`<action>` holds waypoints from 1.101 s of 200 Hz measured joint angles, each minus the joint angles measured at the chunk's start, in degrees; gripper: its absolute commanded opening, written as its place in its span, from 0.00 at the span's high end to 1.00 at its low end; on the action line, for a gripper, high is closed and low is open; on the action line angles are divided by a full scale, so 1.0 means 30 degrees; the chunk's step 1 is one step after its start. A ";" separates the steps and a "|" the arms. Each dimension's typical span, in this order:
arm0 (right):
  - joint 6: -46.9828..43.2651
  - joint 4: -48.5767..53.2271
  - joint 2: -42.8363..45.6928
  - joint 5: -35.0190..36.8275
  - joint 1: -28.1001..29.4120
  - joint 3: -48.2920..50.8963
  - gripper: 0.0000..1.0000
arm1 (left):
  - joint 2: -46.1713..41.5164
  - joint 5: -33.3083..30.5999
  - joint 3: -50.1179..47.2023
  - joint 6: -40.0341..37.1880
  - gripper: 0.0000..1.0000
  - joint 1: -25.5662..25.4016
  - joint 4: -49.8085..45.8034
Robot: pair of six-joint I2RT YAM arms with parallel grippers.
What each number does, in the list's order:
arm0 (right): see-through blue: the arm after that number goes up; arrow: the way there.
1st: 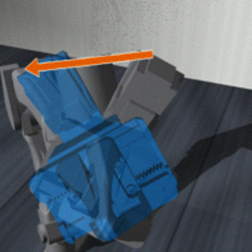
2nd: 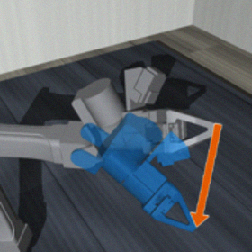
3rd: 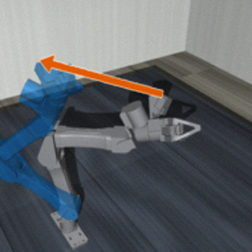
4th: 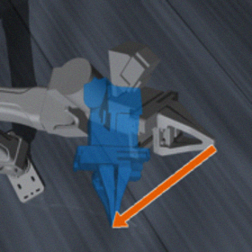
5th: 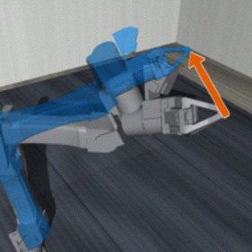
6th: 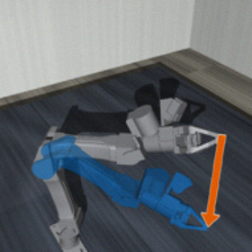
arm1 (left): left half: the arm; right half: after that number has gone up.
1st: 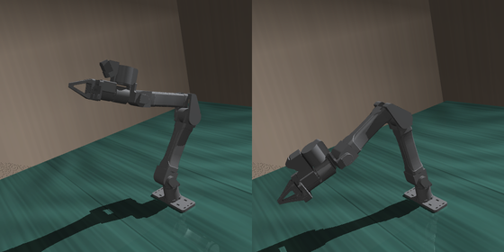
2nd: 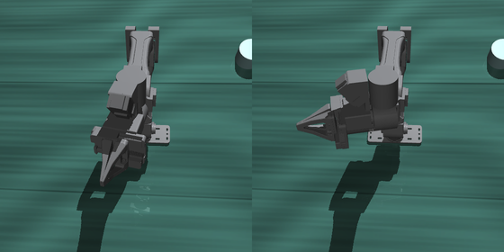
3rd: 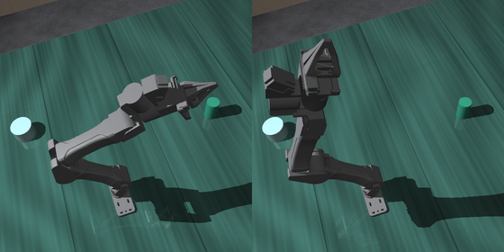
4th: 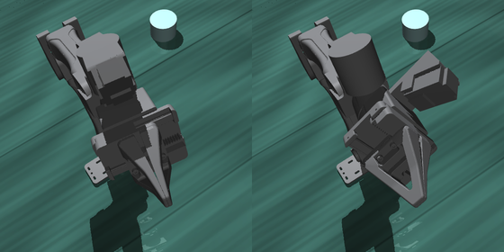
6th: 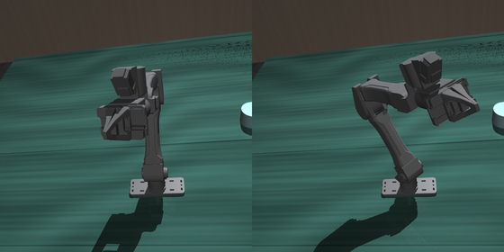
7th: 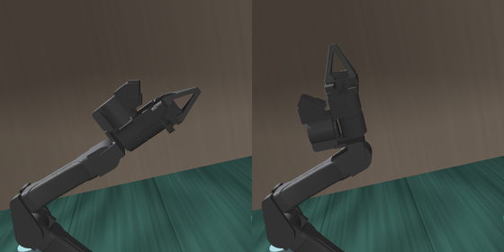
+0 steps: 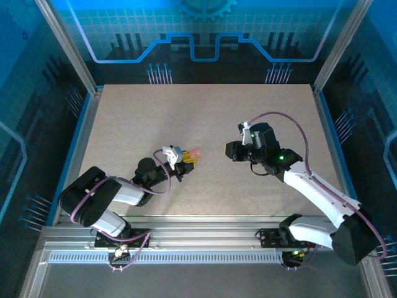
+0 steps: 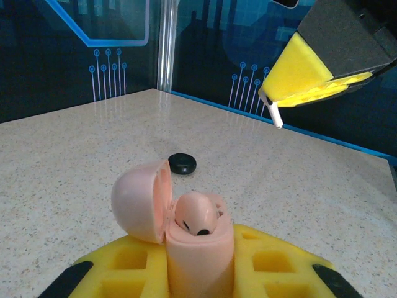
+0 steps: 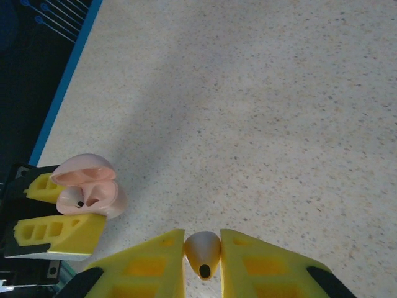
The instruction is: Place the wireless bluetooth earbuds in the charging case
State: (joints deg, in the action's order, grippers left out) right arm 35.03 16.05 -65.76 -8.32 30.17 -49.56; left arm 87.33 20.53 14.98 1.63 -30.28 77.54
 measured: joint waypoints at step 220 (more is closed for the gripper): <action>0.0838 -0.6834 -0.2841 -0.0087 0.3555 0.0000 0.80 | -0.0765 -0.0080 0.0044 0.0947 0.87 -0.0219 0.0131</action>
State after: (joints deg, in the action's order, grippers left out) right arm 37.54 -4.45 -74.28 -8.58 40.84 -49.56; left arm 85.03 20.29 15.11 4.47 -30.94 77.93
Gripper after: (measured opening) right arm 0.196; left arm 0.205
